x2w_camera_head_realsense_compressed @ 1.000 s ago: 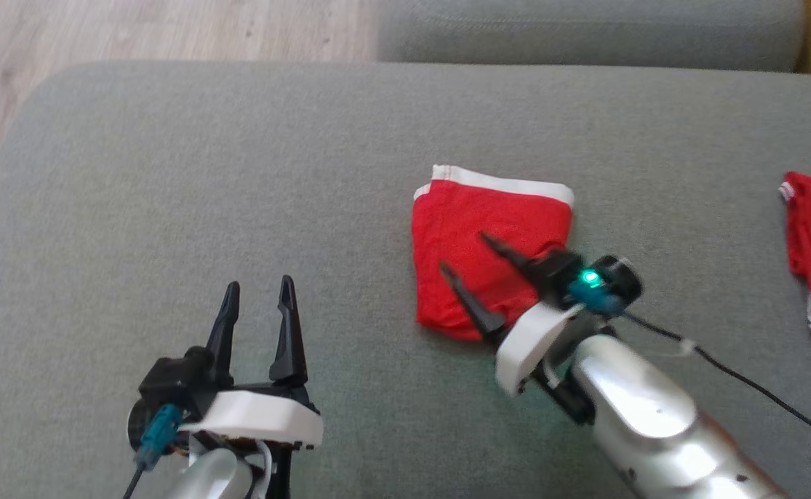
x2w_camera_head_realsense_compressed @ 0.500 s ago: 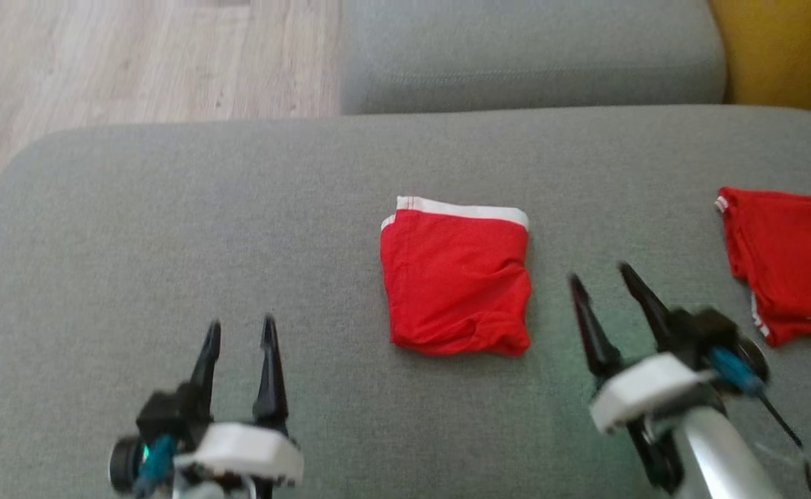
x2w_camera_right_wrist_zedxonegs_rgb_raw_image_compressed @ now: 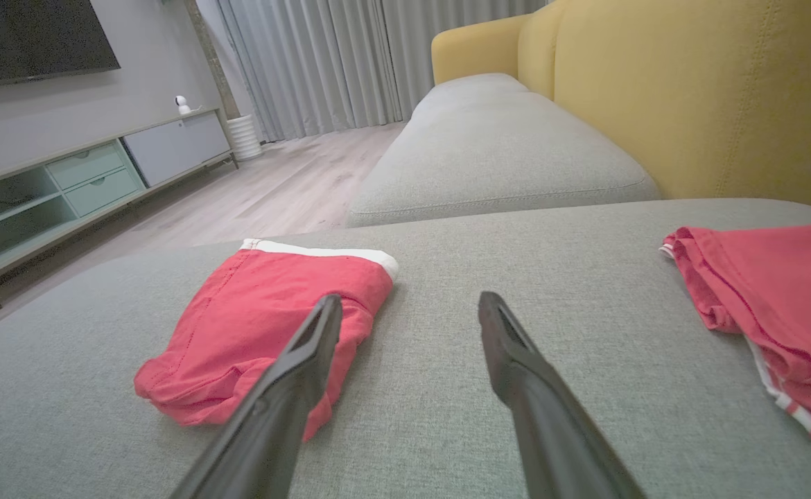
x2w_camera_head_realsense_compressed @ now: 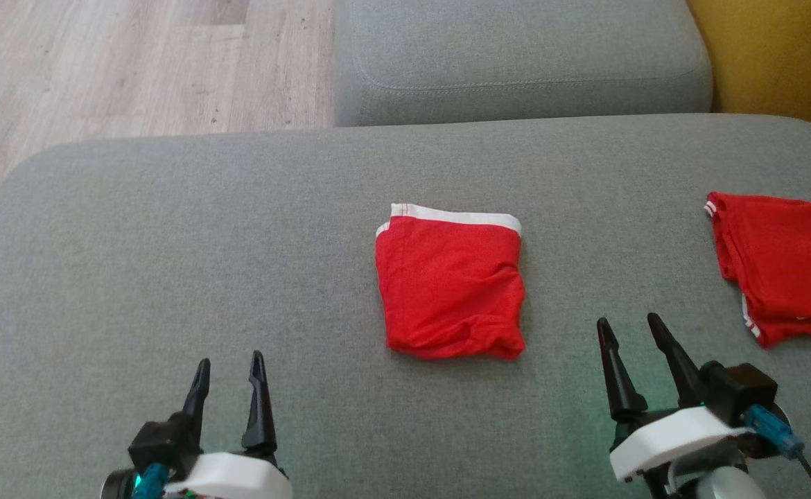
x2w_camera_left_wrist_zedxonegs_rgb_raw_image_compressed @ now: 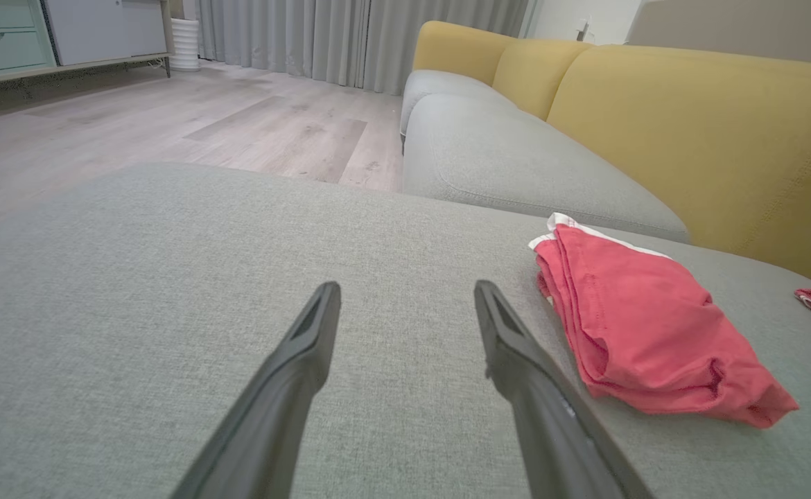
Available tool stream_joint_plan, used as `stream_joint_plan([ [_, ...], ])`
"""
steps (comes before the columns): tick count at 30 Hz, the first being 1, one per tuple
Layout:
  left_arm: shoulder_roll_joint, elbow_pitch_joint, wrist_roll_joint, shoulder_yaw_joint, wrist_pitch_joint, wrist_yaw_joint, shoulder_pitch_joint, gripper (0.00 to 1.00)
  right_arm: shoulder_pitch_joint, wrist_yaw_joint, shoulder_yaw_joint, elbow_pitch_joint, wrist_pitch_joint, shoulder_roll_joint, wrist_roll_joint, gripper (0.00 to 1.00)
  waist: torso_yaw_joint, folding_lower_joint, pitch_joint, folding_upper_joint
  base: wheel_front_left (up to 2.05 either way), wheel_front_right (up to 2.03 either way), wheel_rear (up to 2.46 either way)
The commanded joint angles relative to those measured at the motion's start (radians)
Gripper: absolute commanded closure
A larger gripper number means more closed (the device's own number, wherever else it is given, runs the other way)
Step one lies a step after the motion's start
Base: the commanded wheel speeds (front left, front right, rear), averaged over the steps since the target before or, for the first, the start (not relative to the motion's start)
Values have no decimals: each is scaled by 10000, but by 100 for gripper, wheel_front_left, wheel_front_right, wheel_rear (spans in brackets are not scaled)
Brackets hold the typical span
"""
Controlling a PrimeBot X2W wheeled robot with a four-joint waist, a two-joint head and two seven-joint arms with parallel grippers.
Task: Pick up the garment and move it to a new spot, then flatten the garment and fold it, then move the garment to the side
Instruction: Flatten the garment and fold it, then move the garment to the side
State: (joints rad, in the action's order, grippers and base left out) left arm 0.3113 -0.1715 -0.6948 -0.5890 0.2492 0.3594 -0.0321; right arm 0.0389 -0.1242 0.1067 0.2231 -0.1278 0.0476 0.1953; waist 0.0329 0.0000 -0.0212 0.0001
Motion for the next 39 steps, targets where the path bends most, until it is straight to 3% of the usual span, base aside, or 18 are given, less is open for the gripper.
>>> stream_joint_plan([
  [1,83,220,108,428,124,-33,-251,0,-164,-65,227,-382,-10,27,46,0,7,0,5,-1,0,0,0],
  [15,-30,51,391,549,125,-168,-270,0,-384,-65,144,-481,704,27,-339,0,193,0,164,-1,0,0,0],
  [22,-18,72,490,601,124,-149,-584,0,-2210,-65,-174,-226,2839,26,-578,0,456,0,728,-1,0,0,0],
  [30,-513,-132,661,661,125,-335,-846,0,-3980,-65,-710,866,5459,26,-359,0,1299,0,1420,-1,0,0,0],
  [39,-901,-393,995,952,125,-661,-967,0,-4562,-65,-1130,2106,6917,26,424,0,2095,0,1879,-1,0,0,0],
])
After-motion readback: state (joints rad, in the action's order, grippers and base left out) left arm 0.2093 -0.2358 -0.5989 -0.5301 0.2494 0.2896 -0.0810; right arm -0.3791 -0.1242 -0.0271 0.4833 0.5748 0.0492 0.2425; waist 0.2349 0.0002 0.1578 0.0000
